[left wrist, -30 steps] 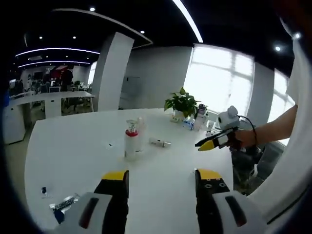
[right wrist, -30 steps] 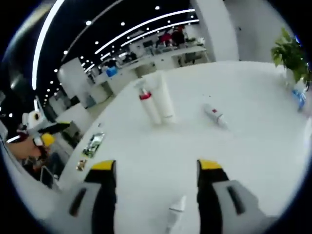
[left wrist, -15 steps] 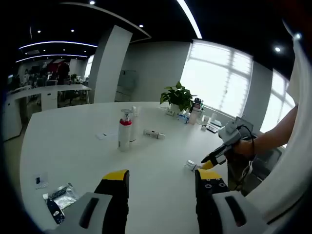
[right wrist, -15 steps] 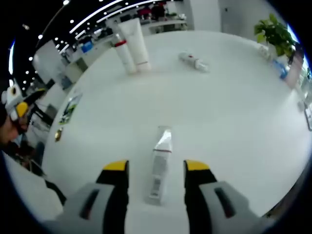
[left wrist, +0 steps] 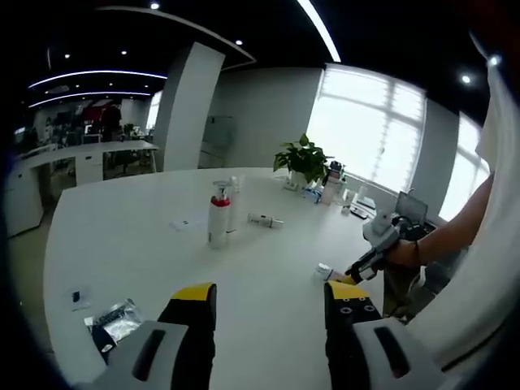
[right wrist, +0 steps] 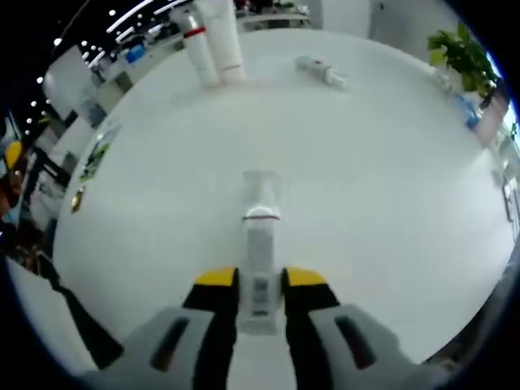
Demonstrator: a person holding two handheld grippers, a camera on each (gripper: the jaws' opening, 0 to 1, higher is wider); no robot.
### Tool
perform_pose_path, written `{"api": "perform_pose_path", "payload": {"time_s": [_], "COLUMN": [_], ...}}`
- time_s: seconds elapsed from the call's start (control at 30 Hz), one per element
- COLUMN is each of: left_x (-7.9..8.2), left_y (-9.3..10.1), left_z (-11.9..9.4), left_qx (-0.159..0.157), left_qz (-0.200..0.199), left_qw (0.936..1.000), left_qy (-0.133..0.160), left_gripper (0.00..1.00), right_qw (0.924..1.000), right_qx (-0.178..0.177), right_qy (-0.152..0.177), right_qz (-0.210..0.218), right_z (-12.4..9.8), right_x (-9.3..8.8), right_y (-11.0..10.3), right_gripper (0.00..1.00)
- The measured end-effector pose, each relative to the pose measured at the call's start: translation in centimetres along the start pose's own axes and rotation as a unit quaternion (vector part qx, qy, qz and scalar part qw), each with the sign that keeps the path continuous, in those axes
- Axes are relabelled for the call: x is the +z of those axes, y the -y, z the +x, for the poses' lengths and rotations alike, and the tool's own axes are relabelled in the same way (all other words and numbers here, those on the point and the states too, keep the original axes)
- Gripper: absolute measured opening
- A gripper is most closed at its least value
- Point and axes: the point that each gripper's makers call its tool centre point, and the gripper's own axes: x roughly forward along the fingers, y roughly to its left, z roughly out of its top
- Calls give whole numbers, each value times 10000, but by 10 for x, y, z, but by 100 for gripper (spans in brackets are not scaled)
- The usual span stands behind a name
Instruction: Arrange the skincare products in the storage area until every visible bottle or jar stands upright without overlapping.
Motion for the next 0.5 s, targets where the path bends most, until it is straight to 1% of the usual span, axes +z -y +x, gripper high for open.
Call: {"api": "perform_pose_path", "payload": {"time_s": [0.13,0.23,0.3,0.37,0.43,0.47,0.5], "left_x": [0,2,3,3,3,2,2], "left_y": [0,2,2,3,4,7,8], "left_z": [-1,-1,0,1,3,5,6], "left_qx": [18,12,8,12,10,-11,-18], "left_qz": [-27,-19,-21,-58,-62,-66,-66], "left_qw": [10000,10000,10000,10000,10000,10000,10000], "left_qy": [22,53,66,76,73,59,58], "left_gripper": [55,55,55,55,54,54,54], "right_qw": [10000,9998,9997,9989,9980,9967,9959], "right_qx": [-45,24,53,165,277,358,388], "right_qy": [30,169,241,430,552,682,771], "right_qz": [-38,32,-1,39,147,252,270], "right_z": [-1,-4,-7,-10,-12,-16,-18], "right_x": [1,7,12,23,30,39,44], "right_y": [3,1,-2,-6,-9,-12,-13], "right_gripper": [19,19,19,19,18,18,18]}}
